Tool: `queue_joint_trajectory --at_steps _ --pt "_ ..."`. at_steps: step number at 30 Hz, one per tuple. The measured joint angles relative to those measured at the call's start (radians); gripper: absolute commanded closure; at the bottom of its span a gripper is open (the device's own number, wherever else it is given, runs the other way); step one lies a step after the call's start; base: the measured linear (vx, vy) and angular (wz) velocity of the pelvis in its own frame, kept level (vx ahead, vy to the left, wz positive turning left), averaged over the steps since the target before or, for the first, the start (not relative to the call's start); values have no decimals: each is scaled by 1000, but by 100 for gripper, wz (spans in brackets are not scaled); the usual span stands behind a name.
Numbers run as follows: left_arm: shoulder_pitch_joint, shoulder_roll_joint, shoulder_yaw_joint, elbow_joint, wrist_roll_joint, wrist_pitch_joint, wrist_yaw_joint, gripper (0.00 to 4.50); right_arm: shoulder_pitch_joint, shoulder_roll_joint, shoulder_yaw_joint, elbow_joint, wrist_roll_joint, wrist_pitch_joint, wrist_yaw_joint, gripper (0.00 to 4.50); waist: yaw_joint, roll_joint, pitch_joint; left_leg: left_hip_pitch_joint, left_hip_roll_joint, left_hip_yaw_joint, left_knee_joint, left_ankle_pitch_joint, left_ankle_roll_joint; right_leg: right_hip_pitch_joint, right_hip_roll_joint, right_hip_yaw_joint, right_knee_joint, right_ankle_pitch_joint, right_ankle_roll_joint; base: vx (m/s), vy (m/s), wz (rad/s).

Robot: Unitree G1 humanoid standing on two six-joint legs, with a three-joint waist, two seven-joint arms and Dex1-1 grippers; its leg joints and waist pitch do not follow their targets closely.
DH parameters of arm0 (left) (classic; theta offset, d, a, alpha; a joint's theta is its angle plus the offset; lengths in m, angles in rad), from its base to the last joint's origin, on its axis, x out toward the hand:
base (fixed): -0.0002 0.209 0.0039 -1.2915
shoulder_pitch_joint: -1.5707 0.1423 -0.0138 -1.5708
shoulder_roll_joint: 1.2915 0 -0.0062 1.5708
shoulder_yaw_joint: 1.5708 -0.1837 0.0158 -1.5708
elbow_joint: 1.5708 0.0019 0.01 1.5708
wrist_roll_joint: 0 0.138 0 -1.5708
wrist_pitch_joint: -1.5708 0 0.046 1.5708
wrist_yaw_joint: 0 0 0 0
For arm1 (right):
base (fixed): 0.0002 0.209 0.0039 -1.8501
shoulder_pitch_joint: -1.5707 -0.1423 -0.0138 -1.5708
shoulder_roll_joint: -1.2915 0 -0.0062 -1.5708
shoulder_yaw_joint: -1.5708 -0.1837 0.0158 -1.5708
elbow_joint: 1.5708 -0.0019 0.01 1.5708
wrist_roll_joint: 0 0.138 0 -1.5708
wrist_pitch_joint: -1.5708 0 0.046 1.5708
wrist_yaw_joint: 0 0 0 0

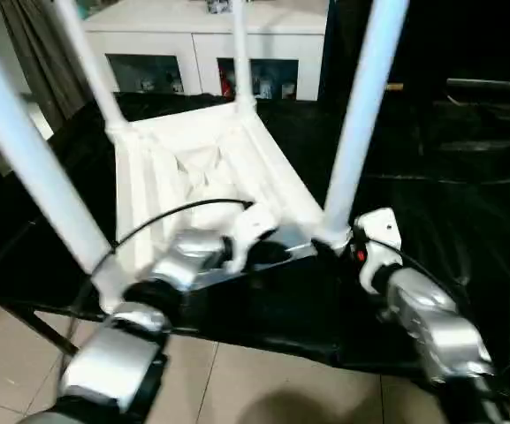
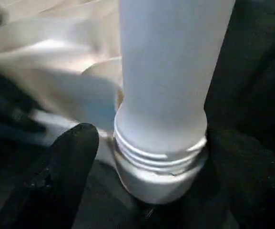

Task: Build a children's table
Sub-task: Rotate leg to tighten

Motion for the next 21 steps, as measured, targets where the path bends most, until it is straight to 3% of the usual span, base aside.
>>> queue_joint_trajectory --at_steps 7,11,12,21 --pt "27 75 -1 -55 -29 23 -200 450 10 -57 44 -47 30 1 144 61 7 -1 1 -3 0 1 2 0 0 -4 0 0 0 -1 0 0 0 0" --pt "38 91 -1 -85 -32 39 -243 450 12 -75 53 -54 52 2 193 61 10 -3 2 -5 0 2 4 0 2 -5 -1 0 0 -2 -1 0 0 0" --pt "39 93 -1 -89 -32 40 -246 450 12 -77 53 -54 54 3 199 87 10 -3 2 -5 0 2 4 1 3 -5 -1 0 0 -2 -1 0 0 0" --pt "54 106 -1 -126 -37 70 -266 450 12 -78 46 -54 66 10 210 155 9 -7 4 -5 0 2 4 2 4 -6 -1 0 1 -2 -1 0 0 0"
